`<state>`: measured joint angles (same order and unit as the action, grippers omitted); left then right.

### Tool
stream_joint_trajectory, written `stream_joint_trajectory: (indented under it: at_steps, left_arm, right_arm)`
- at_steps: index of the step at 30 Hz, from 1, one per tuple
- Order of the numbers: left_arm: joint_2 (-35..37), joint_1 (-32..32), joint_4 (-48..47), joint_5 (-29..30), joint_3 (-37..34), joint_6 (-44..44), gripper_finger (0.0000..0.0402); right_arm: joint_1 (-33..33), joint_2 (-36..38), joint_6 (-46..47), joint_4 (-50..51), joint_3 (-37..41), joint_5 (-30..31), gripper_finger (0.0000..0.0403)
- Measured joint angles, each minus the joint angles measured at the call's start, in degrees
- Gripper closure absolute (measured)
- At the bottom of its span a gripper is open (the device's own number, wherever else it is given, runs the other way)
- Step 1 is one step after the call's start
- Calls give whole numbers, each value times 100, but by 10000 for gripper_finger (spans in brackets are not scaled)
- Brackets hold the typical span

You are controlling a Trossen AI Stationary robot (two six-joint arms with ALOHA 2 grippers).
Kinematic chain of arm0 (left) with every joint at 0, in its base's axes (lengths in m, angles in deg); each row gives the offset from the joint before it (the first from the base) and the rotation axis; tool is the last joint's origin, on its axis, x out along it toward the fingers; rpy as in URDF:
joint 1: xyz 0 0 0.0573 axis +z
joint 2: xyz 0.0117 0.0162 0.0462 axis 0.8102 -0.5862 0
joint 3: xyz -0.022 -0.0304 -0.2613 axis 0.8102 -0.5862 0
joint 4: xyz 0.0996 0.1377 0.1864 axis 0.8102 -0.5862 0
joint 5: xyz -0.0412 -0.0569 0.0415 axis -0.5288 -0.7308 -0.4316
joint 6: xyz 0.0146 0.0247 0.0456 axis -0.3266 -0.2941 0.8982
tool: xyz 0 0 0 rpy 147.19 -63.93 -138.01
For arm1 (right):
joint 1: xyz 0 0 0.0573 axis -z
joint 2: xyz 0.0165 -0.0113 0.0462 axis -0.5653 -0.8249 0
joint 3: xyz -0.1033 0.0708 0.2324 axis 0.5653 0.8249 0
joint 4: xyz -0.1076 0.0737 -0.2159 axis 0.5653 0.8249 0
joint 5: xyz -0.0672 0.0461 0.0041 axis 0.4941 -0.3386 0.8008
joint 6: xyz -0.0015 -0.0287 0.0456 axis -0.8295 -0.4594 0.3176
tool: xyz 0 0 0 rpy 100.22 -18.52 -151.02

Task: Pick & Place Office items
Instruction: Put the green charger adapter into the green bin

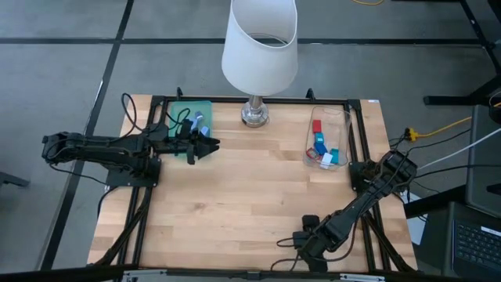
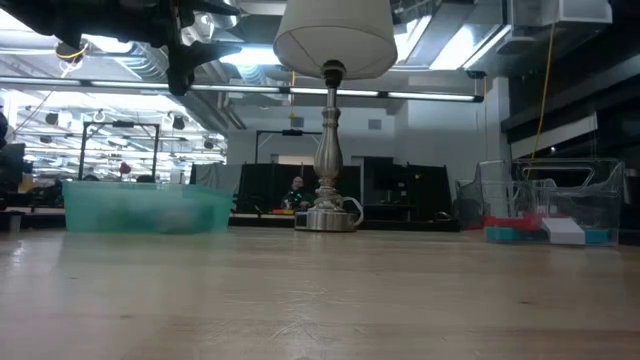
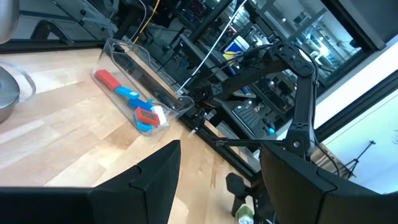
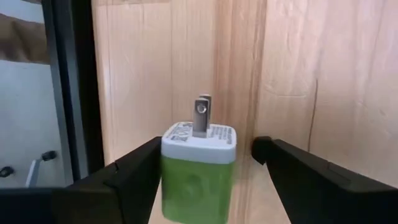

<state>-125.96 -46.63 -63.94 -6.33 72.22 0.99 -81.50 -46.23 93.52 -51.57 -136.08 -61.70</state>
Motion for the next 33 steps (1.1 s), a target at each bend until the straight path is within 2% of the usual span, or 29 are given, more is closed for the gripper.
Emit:
stream_joint_trajectory:
  at_steps: [5,9,12,17,23,24,25,26,28,30,33]
  left_arm:
    - [0,0,-2,0,0,0,187]
    - [-4,0,-2,0,0,0,187]
    - [-52,0,-6,0,0,0,187]
    - [-178,0,9,-1,0,-15,187]
    - [-261,0,46,-68,0,-7,187]
    - [-264,0,42,-102,0,-1,187]
    - [-264,0,43,-140,0,21,187]
    - [-264,0,46,-151,0,52,187]
    - [-264,0,44,-161,0,100,187]
    - [-264,0,46,-160,0,138,187]
    - [-264,0,15,-162,0,151,187]
  right_arm:
    - [137,3,38,-63,77,4,120]
    - [269,-6,256,-49,81,268,134]
    - [426,-15,462,-27,89,598,169]
    - [791,-21,711,-75,105,807,270]
    - [1425,-45,607,-734,120,825,274]
    - [1552,-53,595,-901,123,838,287]
    - [1670,-69,563,-1077,126,943,330]
    - [1813,-84,561,-1190,141,978,355]
    - [2091,-85,546,-1537,143,1062,384]
    - [2374,-82,473,-1911,136,1042,400]
    - [2794,-80,406,-2581,136,930,394]
